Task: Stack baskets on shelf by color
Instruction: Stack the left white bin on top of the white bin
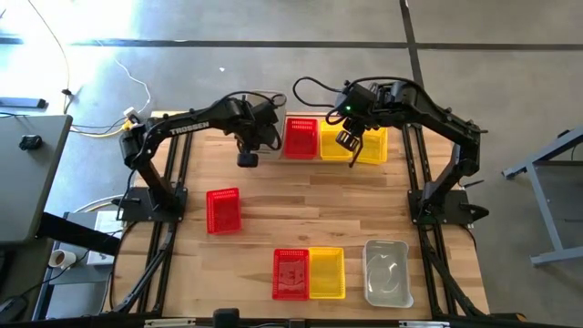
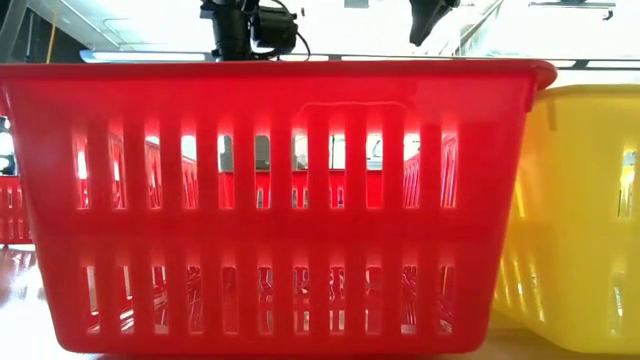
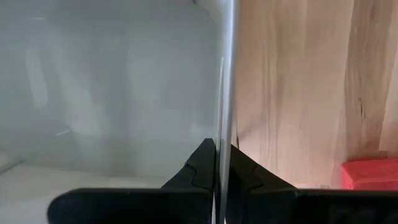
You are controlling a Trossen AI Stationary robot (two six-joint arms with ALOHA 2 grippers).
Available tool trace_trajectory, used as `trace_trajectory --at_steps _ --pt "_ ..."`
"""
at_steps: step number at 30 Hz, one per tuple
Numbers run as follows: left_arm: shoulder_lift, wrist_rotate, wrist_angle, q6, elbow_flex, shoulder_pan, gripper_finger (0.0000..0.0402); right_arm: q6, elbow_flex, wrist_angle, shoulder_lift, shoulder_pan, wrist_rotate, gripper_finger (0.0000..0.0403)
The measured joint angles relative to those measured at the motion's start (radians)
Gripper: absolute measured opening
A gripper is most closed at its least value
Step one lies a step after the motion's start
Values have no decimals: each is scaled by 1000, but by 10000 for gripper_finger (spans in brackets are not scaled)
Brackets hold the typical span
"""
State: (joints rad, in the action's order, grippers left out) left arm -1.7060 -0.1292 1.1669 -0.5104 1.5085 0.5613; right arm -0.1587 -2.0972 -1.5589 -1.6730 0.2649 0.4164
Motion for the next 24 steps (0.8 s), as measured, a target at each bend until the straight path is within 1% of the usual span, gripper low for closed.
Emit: trace_trajectory --at_steps 10,16,18,21,24 --pt "-2 20 3 2 0 0 0 1 0 0 0 0 -1 117" --pt "-32 30 16 2 0 0 0 2 0 0 0 0 -2 117" --pt "-41 22 16 5 0 0 3 2 0 0 0 0 -2 117" --pt "-47 -17 7 18 0 -2 11 2 0 0 0 0 -4 117" --pt "-47 -25 -1 14 0 -3 23 2 0 0 0 0 -5 117"
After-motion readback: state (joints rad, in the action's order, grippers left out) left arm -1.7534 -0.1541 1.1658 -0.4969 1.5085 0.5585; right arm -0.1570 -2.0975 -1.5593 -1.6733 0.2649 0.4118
